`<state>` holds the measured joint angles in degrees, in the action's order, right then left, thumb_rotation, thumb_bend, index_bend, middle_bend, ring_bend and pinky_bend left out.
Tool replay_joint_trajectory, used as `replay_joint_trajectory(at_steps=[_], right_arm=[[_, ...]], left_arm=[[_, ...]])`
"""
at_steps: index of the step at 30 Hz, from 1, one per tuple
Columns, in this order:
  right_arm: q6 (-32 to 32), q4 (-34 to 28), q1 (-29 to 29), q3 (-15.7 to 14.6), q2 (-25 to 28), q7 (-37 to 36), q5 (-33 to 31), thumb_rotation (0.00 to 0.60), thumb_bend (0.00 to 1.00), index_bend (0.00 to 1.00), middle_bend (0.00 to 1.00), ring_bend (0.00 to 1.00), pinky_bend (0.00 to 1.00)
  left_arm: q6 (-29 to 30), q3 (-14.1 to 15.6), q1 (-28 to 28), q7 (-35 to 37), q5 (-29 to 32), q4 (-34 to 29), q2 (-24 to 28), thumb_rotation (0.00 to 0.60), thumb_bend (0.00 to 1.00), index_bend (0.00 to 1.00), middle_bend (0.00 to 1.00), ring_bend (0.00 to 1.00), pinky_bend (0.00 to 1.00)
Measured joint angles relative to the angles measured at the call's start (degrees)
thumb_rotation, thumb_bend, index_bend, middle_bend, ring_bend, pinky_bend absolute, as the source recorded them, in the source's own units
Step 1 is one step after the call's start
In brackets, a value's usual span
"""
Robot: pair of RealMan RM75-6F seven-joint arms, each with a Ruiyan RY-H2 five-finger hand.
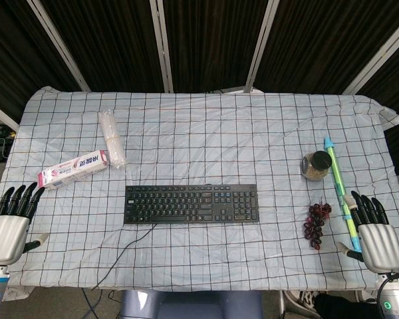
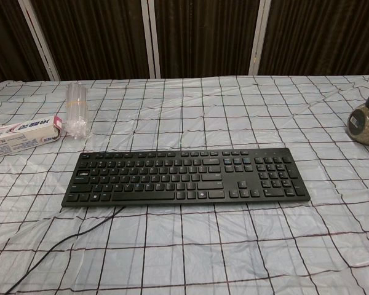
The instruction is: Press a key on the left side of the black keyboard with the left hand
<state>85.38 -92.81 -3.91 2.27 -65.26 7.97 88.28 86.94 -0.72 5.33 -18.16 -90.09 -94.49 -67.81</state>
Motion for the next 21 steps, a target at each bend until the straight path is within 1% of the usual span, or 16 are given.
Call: replay_joint_trajectory(at_steps=[14, 18, 21], right_arm=[[-0.02, -0.13, 0.01, 0.00, 0.02, 0.07, -0.05, 0.600, 0.07, 0.02, 0.00, 0.00, 0.00], [-0.14, -0.22, 0.00, 0.11, -0.04, 0.21, -0.38, 0.600, 0.07, 0.02, 0.00, 0.00, 0.00], [-0.16, -0.31, 0.02, 0.12, -0.07, 0.32, -0.46, 0.600, 0.07, 0.02, 0.00, 0.00, 0.00]], left_arm=[[-0.72, 0.34, 0.26, 0.00, -0.43, -0.22, 0.31, 0.600, 0.02, 0.00, 0.00, 0.00, 0.00], [-1.85, 0.68, 0.49, 0.07, -0.22, -0.68, 0.81, 0.600, 0.04, 0.00, 0.00, 0.00, 0.00], [-2.73, 0.74, 0.65, -0.75, 0.58, -1.57, 1.24, 0.600, 0.07, 0.00, 0.00, 0.00, 0.00]])
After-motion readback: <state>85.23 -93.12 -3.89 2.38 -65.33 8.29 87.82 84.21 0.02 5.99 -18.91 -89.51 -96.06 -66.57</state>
